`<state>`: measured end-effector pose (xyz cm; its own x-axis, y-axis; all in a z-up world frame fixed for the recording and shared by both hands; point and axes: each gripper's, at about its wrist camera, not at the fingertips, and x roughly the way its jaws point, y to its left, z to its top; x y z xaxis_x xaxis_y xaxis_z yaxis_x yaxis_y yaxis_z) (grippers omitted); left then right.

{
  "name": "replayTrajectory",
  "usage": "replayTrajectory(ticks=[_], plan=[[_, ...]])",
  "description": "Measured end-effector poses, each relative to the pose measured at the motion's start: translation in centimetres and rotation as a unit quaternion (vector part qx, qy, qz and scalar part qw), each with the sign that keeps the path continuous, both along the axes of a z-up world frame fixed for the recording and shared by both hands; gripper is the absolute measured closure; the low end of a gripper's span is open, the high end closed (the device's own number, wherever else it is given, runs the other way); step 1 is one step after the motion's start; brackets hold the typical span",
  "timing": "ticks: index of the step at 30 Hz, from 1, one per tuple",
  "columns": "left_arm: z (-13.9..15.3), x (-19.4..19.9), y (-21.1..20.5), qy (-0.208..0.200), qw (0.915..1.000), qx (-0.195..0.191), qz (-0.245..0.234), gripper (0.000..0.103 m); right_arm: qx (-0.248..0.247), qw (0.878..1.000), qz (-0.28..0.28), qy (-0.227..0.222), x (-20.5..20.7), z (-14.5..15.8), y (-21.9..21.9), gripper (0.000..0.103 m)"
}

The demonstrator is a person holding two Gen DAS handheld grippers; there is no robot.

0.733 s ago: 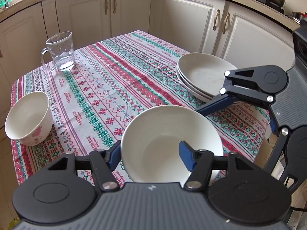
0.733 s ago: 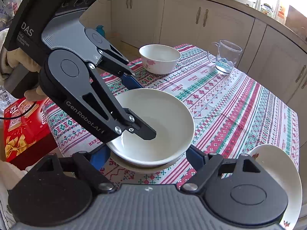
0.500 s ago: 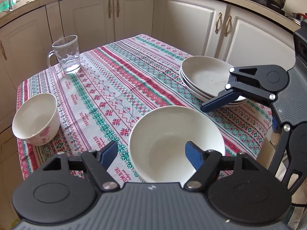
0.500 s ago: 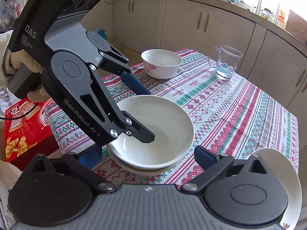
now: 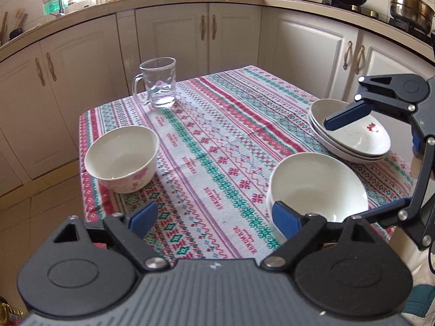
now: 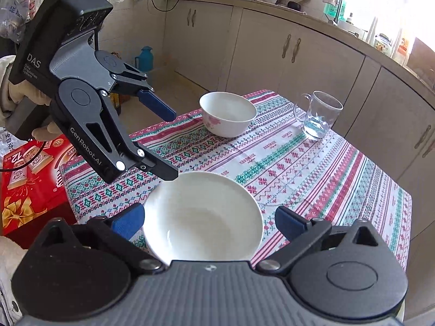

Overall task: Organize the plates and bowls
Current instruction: 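Open the left gripper and withdraw it from the nested bowls, then grasp the rim of the pink-decal white bowl with the right gripper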

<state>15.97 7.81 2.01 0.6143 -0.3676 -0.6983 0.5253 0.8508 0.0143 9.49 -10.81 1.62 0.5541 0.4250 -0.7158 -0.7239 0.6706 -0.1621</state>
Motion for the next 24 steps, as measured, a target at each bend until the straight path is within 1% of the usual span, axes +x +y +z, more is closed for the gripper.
replayTrajectory(ticks=[7, 12, 15, 18, 20, 24], plan=[[-0.4, 2.5, 2.5, -0.007, 0.9996, 0.006, 0.027, 0.012, -0.015, 1.0, 0.016, -0.008, 3.3, 0.5, 1.9, 0.0], [-1.9, 4.6, 3.3, -0.017, 0.9985, 0.015, 0.049, 0.012, -0.014, 1.0, 0.019, 0.003, 6.3, 0.8, 2.7, 0.0], [-3.0, 5.7, 3.5, -0.02, 0.9981, 0.018, 0.056, 0.012, -0.022, 0.999, 0.024, 0.004, 8.4, 1.4, 3.3, 0.0], [-4.0, 6.6, 3.7, -0.035, 0.9972, 0.031, 0.059, 0.012, -0.027, 0.999, 0.03, 0.008, 10.7, 2.2, 4.1, 0.0], [-4.5, 7.1, 3.7, -0.053, 0.9963, 0.04, 0.055, 0.012, -0.025, 0.999, 0.034, 0.013, 12.5, 2.7, 4.7, 0.0], [-5.3, 8.0, 3.9, -0.074, 0.995, 0.052, 0.044, 0.012, -0.017, 0.999, 0.035, 0.036, 16.1, 2.7, 6.4, 0.0]])
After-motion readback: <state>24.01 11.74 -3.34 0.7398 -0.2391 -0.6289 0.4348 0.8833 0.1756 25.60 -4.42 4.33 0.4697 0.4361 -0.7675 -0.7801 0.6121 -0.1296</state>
